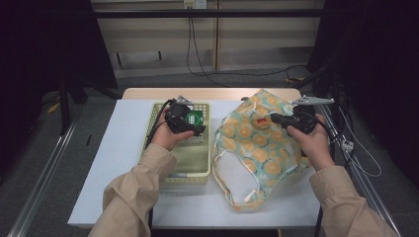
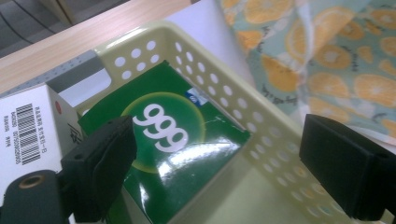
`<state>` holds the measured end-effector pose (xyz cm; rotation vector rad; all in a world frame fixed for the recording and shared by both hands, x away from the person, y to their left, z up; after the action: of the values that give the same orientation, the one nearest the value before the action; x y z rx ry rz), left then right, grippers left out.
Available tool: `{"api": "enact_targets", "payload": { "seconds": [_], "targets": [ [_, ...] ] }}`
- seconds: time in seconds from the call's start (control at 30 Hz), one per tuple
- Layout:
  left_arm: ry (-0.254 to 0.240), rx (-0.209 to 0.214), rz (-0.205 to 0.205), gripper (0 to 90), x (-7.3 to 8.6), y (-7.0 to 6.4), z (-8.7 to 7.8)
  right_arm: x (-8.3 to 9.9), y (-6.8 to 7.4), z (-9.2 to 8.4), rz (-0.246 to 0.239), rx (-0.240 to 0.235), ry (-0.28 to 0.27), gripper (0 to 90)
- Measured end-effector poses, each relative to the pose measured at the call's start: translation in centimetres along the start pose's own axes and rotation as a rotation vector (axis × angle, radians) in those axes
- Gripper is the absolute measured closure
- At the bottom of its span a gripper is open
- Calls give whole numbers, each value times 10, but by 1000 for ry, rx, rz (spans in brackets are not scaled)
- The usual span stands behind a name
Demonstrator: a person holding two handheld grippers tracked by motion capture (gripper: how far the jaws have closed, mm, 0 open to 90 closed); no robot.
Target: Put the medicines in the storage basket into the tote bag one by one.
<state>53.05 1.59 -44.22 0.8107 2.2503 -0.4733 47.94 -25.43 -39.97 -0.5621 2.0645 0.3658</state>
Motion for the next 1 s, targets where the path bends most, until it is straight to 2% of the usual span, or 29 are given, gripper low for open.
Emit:
{"api": "enact_targets", "payload": {
  "seconds": [0.1,0.13,0.17,0.23,0.37,0.5,0.53,0.67,0.73,0.77,0.87,1.0],
  "targets": [
    [-1,-21,-33,99,-1,4,6,-2,0,-1,1,-1,-3,900],
    [1,-16,-43,99,-1,4,8,-2,0,-1,3,-1,-1,900],
    [9,-20,-42,99,0,4,10,-2,0,-1,0,1,-3,900],
    [22,-53,-21,101,1,7,12,-2,0,-2,-1,-2,-5,900],
    [9,-61,-50,101,1,10,17,-2,-1,-2,0,-2,-5,900],
    [11,-89,-41,73,0,13,21,-2,-2,-2,4,-1,-6,900],
    [2,-89,-55,69,-1,13,22,-2,-2,-2,4,-1,-6,900],
    [-6,-105,-71,50,-2,13,25,-3,-2,-3,2,-2,-11,900],
    [3,-125,-52,47,-2,12,26,-3,-2,-2,1,-2,-12,900],
    [-2,-128,-63,46,-2,12,27,-3,-2,-2,1,-4,-11,900],
    [4,-157,-52,45,-1,14,28,-2,-1,-2,3,-3,-11,900],
    [-20,-155,-60,29,0,16,28,-3,-1,-3,2,-4,-14,900]
  ]
}}
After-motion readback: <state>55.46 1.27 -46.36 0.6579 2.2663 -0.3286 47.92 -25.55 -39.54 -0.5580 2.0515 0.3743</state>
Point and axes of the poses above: each handheld gripper's, and its own axes: z roughly forward along the jaws, x roughly out of its underside, y roughly to its left, the point moved 10 cm from there along z, roughly forward along the jaws, and after that the axes turned 6 degrees about -z, right-handed, at the moved point
